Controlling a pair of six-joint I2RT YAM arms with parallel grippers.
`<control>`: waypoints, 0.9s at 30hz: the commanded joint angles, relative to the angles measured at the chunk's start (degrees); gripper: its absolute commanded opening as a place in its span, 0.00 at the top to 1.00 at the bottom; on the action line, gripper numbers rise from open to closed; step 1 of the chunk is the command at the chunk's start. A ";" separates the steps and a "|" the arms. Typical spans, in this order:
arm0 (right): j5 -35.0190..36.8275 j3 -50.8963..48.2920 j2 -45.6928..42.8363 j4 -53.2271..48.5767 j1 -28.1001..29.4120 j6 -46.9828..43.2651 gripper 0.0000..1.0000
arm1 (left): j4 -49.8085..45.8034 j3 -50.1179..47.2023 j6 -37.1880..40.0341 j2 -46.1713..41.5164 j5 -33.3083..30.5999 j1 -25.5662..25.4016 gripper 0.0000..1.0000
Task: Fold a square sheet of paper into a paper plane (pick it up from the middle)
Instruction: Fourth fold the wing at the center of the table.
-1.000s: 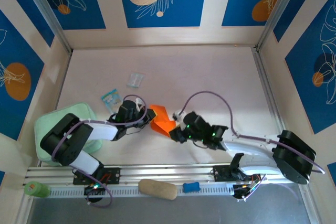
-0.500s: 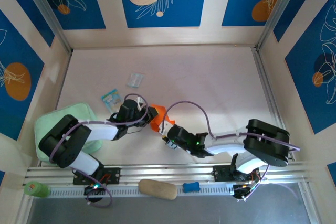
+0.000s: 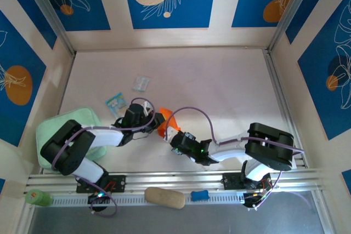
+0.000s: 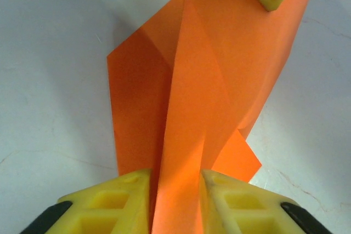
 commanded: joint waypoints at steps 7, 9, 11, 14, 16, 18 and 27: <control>1.91 -0.01 -0.51 0.24 0.48 2.42 0.80 | -2.15 1.42 1.07 -1.49 0.23 -0.10 0.96; 2.17 -0.09 -0.42 0.15 0.47 2.67 0.79 | -2.26 1.44 0.95 -1.56 0.12 -0.11 0.97; 2.27 -0.22 -0.29 0.21 0.47 2.80 0.77 | -2.32 1.52 0.95 -1.74 0.06 -0.11 0.98; 2.54 -0.36 -0.02 0.23 0.47 2.90 0.76 | -2.76 1.62 0.99 -2.15 -0.03 -0.10 0.98; 2.72 -0.23 0.11 0.23 0.47 2.90 0.76 | -2.95 1.62 0.98 -2.26 -0.07 -0.10 0.98; 2.81 -0.23 0.19 0.66 0.41 2.85 0.76 | -3.19 1.69 0.92 -2.44 -0.05 -0.11 0.99; 3.05 -0.21 0.81 1.67 0.30 2.75 0.79 | -4.03 1.83 0.94 -2.49 -0.22 -0.11 0.99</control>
